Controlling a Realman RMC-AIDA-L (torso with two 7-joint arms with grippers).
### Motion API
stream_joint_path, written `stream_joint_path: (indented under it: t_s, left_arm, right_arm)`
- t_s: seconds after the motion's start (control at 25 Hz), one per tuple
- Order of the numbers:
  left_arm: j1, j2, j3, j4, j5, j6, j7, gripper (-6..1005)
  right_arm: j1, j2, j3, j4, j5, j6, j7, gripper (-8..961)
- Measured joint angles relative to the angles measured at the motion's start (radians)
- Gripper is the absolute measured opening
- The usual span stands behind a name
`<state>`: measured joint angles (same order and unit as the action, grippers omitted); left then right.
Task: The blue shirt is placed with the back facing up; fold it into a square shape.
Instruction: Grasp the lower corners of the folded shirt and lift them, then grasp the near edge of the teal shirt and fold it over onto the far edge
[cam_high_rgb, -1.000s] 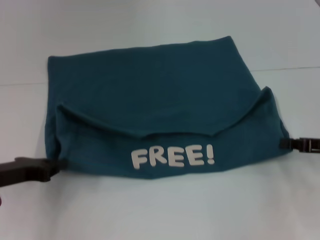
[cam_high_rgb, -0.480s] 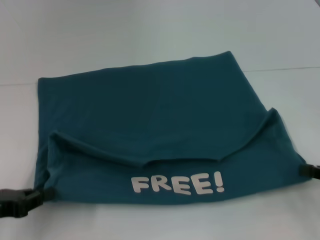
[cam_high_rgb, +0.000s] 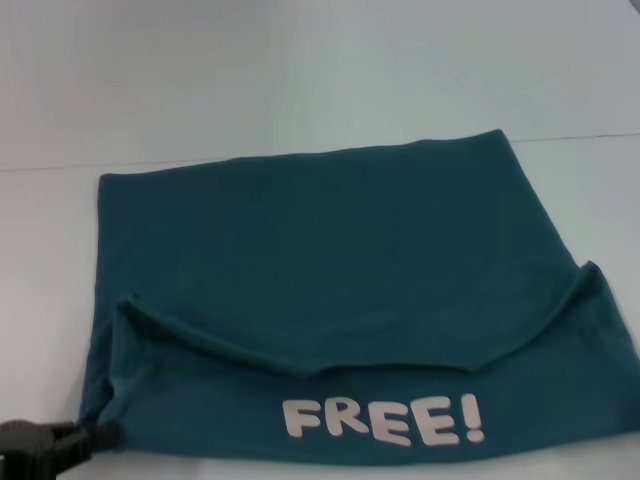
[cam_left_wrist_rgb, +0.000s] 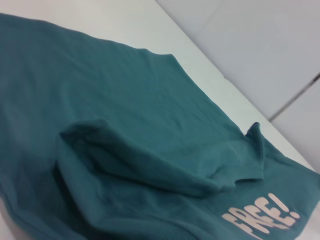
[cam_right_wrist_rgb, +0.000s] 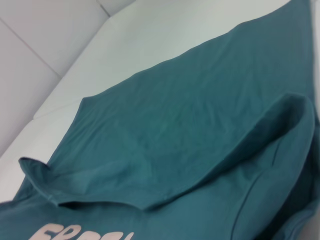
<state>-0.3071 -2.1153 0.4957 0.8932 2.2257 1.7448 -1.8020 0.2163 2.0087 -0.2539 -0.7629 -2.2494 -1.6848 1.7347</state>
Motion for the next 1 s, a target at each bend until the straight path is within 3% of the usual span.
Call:
stream_joint_path:
  t_s: [0.28, 0.64, 0.84, 1.0]
  left_arm:
    - [0.008, -0.002, -0.007, -0.002, 0.029, 0.054, 0.010, 44]
    - [0.018, -0.006, -0.009, -0.002, 0.051, 0.087, 0.021, 44]
    - [0.013, -0.003, -0.027, -0.002, 0.050, 0.093, 0.023, 44]
    - [-0.037, 0.015, -0.067, -0.002, 0.032, 0.091, 0.019, 44]
  right_arm:
    - [-0.058, 0.001, 0.067, -0.002, -0.007, -0.067, -0.043, 72]
    - [-0.082, 0.004, 0.075, -0.003, -0.010, -0.085, -0.066, 78]
    - [-0.071, 0.004, 0.106, -0.003, -0.002, -0.092, -0.071, 82]
    - [-0.013, -0.006, 0.146, -0.003, 0.021, -0.107, -0.065, 84]
